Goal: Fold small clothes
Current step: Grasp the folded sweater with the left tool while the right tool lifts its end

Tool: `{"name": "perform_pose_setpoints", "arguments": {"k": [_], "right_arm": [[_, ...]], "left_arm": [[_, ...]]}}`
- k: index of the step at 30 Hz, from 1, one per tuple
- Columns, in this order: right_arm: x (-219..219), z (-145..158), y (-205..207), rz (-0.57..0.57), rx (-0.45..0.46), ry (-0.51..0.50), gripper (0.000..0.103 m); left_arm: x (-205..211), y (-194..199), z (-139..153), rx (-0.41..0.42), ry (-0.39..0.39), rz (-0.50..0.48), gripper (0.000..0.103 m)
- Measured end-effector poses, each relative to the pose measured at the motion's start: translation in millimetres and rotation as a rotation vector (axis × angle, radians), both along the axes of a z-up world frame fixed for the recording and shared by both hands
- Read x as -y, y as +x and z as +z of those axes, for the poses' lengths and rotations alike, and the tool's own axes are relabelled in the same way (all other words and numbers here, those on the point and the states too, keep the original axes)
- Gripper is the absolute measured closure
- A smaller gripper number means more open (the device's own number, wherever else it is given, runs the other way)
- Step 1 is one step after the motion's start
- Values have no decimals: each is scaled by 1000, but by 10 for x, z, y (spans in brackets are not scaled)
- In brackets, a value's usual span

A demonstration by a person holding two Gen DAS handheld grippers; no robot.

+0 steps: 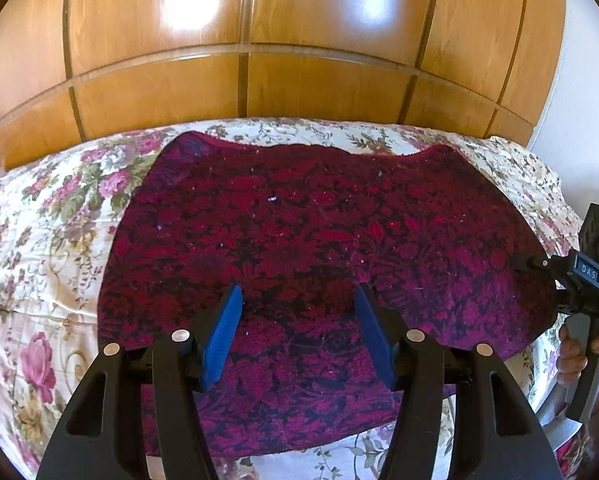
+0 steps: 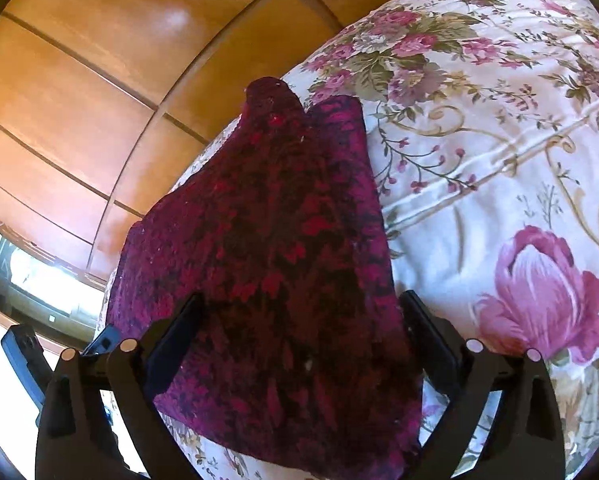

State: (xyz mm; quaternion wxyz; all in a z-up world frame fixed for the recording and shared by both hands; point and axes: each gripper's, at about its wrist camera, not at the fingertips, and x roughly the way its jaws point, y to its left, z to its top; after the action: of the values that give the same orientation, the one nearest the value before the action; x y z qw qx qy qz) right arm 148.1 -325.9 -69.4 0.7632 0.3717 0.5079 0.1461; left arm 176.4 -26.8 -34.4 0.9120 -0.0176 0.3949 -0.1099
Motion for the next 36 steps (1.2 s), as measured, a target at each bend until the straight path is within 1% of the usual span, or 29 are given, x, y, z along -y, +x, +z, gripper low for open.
{"name": "perform_pose_setpoints", "arguments": {"k": [3, 6, 7, 9, 12, 13, 14, 15, 16, 17, 18, 20, 21, 22, 23, 24, 25, 27, 31, 36], "right_arm": [[4, -2, -7, 3, 2, 0, 12], [-1, -4, -1, 4, 1, -3, 13], [2, -4, -3, 3, 1, -4, 13], [8, -7, 2, 1, -2, -4, 13], [1, -6, 18, 3, -6, -8, 14], [-1, -4, 21, 5, -6, -9, 15], [-3, 0, 20, 9, -6, -7, 16], [0, 7, 16, 13, -6, -7, 20], [-1, 12, 16, 17, -6, -9, 22], [-2, 12, 20, 20, -6, -10, 22], [1, 8, 26, 22, -7, -10, 23], [1, -2, 49, 26, -10, -9, 25], [-6, 1, 57, 28, -11, -9, 27], [-3, 4, 70, 32, -12, -8, 30], [-7, 17, 72, 34, -13, -5, 33], [-19, 49, 72, 37, -13, -7, 38], [-21, 80, 67, 43, -9, -14, 42], [-49, 179, 61, 50, 4, -34, 48], [-93, 423, 70, 49, 37, -43, 57], [-308, 910, 117, 82, 140, -44, 64]], "left_arm": [[-2, 13, -27, -5, -2, -5, 46], [-1, 27, -42, -9, -5, -9, 46], [-12, 25, -33, -8, -14, -9, 46], [-64, 12, 8, -2, -56, -11, 46], [-152, 62, -12, -26, -86, -2, 46], [-194, 82, -28, -39, -105, 5, 46], [-255, 92, -36, -52, -147, 9, 47], [-353, 95, -25, -63, -215, 22, 48], [-410, 87, -6, -65, -256, 31, 48], [-514, 70, 31, -59, -312, 43, 49], [-570, 55, 56, -53, -338, 51, 52], [-674, 50, 83, -53, -375, 47, 66], [-713, 51, 81, -57, -372, 46, 68], [-735, 55, 71, -59, -351, 44, 68], [-743, 65, 59, -65, -336, 39, 75], [-750, 82, 13, -85, -310, 34, 77], [-764, 101, -33, -105, -297, 31, 78], [-812, 130, -124, -131, -306, 30, 79], [-845, 162, -143, -146, -333, 18, 79], [-903, 225, -192, -168, -370, -7, 79]]}}
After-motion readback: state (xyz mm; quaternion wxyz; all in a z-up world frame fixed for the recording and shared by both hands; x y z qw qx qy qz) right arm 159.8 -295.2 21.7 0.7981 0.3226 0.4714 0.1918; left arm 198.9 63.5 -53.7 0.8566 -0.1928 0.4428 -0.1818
